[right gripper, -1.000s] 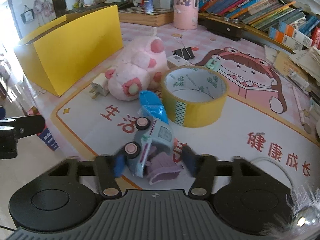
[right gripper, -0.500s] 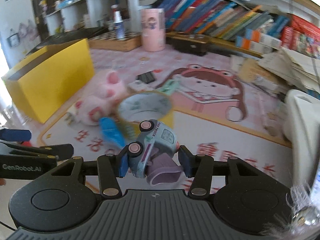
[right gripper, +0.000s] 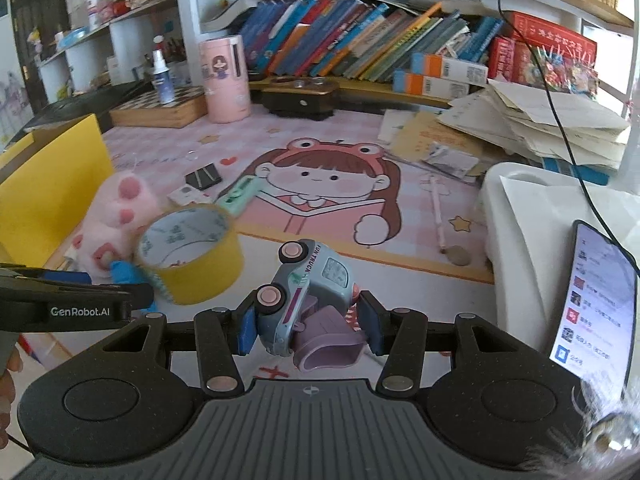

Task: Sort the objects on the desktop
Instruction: 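Grasp the blue bag with the left gripper while the right gripper lifts the car, then carry the blue bag and toy car with both grippers over the yellow box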

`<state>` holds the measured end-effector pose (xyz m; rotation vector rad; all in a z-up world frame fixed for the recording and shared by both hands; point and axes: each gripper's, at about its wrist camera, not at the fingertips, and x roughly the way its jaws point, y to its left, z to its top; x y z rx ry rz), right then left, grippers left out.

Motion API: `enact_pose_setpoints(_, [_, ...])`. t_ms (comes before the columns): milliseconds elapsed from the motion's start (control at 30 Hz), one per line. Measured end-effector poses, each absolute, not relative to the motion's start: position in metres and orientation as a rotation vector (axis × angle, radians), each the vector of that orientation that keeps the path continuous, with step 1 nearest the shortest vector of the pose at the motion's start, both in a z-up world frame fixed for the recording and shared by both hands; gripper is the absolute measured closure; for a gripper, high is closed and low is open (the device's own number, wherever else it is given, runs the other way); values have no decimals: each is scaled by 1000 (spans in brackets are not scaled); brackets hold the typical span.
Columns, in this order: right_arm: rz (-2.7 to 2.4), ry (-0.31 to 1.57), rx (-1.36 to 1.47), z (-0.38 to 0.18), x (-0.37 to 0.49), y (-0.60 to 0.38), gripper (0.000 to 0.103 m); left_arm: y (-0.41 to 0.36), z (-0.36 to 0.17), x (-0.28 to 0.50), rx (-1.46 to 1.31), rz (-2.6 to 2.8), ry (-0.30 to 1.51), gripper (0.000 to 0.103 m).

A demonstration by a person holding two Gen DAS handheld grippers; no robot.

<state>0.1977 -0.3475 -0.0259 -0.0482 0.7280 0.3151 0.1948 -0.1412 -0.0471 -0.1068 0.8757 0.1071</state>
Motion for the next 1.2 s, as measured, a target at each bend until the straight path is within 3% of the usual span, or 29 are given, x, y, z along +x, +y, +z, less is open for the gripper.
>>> enact_pose_setpoints(300, [343, 731, -71, -27, 199, -343, 55, -144, -53, 205, -104, 88, 885, 40])
enact_pose_setpoints(333, [344, 730, -74, -27, 199, -343, 55, -144, -55, 206, -106, 88, 889, 48])
enact_pose_setpoints(500, [337, 730, -71, -26, 200, -343, 55, -140, -59, 208, -123, 95, 907, 66])
enact_pose_setpoints(567, [338, 730, -71, -26, 200, -343, 55, -140, -59, 207, -126, 89, 905, 80])
enact_pose_setpoints(1200, [477, 751, 10, -7, 190, -322, 55, -134, -7, 149, -98, 77, 711, 81])
